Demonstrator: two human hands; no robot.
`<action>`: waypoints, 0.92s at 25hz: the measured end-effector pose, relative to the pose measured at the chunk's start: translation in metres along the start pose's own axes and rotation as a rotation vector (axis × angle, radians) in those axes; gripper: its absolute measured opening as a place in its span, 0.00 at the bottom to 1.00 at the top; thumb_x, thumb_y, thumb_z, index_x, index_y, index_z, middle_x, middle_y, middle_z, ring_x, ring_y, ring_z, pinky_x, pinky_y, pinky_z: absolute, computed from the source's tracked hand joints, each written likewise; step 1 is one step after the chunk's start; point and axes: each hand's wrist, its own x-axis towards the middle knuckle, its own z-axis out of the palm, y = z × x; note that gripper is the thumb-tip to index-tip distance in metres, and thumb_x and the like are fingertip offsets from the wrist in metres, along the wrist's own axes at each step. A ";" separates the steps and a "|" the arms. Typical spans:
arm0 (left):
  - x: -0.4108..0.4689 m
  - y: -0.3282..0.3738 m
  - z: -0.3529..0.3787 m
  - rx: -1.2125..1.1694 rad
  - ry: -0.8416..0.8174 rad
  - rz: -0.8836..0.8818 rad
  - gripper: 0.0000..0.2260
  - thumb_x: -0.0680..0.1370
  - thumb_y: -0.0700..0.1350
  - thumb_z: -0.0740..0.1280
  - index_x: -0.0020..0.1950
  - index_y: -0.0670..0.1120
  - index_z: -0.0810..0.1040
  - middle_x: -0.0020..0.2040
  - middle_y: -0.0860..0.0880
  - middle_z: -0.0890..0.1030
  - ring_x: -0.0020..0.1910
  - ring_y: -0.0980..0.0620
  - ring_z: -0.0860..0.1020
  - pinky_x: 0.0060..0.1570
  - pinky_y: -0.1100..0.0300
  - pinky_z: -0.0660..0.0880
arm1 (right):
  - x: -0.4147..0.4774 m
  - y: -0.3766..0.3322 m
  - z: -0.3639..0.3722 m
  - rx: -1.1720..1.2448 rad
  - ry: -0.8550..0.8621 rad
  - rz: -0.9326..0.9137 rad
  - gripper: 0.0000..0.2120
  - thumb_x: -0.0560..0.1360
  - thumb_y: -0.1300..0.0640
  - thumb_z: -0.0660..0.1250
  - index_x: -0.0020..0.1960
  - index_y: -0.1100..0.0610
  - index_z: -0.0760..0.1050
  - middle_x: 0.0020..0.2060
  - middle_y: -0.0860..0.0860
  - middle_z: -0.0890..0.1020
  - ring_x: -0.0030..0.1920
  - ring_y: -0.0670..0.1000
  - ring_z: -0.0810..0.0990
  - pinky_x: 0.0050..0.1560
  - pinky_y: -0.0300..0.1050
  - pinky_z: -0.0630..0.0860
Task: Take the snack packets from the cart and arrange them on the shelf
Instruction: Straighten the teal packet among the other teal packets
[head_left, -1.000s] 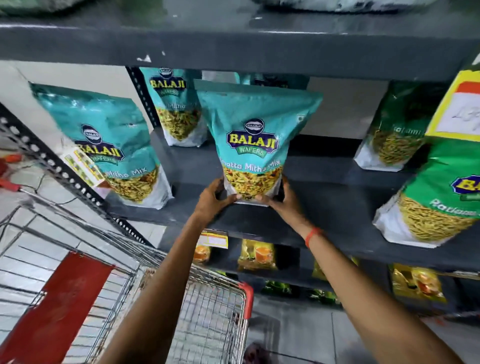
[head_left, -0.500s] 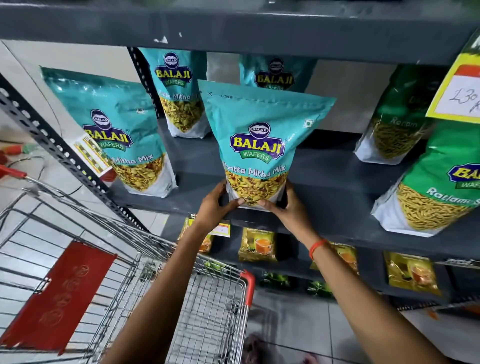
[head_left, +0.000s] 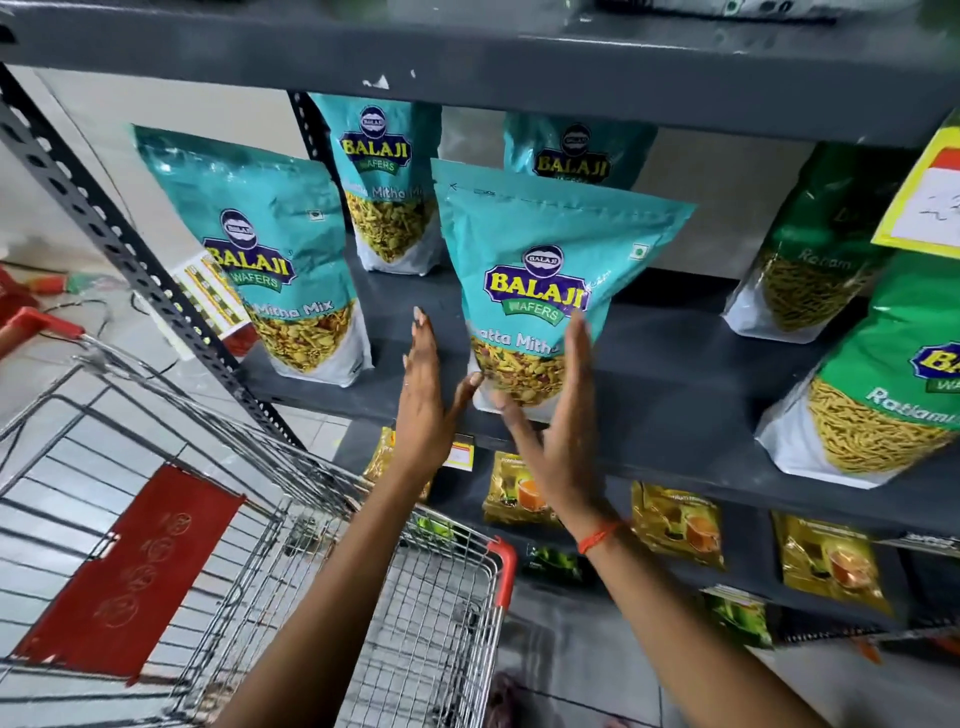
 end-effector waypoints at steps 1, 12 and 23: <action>-0.001 0.000 -0.008 0.026 0.090 0.034 0.35 0.78 0.58 0.55 0.76 0.43 0.43 0.78 0.45 0.46 0.78 0.52 0.45 0.76 0.52 0.46 | 0.001 -0.014 0.014 0.012 -0.012 -0.073 0.37 0.75 0.48 0.63 0.73 0.65 0.52 0.74 0.55 0.58 0.76 0.50 0.53 0.77 0.42 0.54; 0.022 -0.148 -0.118 -0.030 0.180 -0.418 0.39 0.70 0.51 0.73 0.74 0.49 0.54 0.72 0.43 0.68 0.69 0.47 0.70 0.68 0.43 0.69 | 0.047 0.011 0.191 0.114 -0.657 0.383 0.43 0.68 0.59 0.74 0.75 0.60 0.53 0.74 0.58 0.63 0.73 0.55 0.63 0.71 0.53 0.65; 0.028 -0.154 -0.119 -0.090 0.173 -0.447 0.37 0.67 0.56 0.74 0.71 0.53 0.60 0.69 0.45 0.73 0.66 0.47 0.73 0.66 0.42 0.71 | 0.043 0.030 0.216 0.103 -0.611 0.325 0.34 0.68 0.57 0.74 0.69 0.59 0.63 0.67 0.57 0.73 0.67 0.56 0.71 0.66 0.58 0.71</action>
